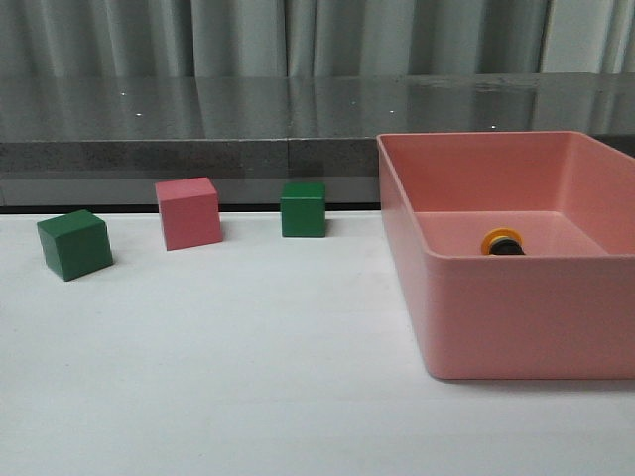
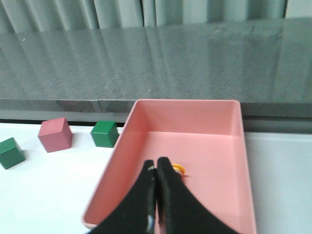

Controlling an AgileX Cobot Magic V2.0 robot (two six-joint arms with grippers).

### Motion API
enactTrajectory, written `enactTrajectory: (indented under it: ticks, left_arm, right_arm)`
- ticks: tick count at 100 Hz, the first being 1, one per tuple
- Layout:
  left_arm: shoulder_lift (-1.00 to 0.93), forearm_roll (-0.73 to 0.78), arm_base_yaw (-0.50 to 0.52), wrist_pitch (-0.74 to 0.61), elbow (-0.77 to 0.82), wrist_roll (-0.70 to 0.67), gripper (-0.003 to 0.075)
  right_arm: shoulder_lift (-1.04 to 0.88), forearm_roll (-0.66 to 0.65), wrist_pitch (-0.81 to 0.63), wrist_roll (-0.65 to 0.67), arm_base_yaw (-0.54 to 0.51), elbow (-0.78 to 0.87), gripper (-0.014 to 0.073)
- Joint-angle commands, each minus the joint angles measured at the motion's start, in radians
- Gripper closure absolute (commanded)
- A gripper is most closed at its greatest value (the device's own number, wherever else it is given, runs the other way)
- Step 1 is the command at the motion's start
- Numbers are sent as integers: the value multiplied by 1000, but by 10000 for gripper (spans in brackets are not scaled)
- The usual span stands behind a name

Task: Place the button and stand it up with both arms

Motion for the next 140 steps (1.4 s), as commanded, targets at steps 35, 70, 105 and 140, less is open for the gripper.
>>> enactTrajectory:
  ticks: [35,70,105,140]
  left_arm:
    - [-31,-10,1,-78,46,-11,740]
    - [-31,-10,1,-78,46,-11,740]
    - [-31,-10,1,-78,46,-11,740]
    - [-31,-10,1,-78,46,-11,740]
  right_arm:
    - [609,130,0,-98,0,-288,715]
    - [860,133,1,-181,1,-313,249]
    - [1000,132,-170,-281,54,-313,4]
    - [1200,127,-280,-281,60,-314,4]
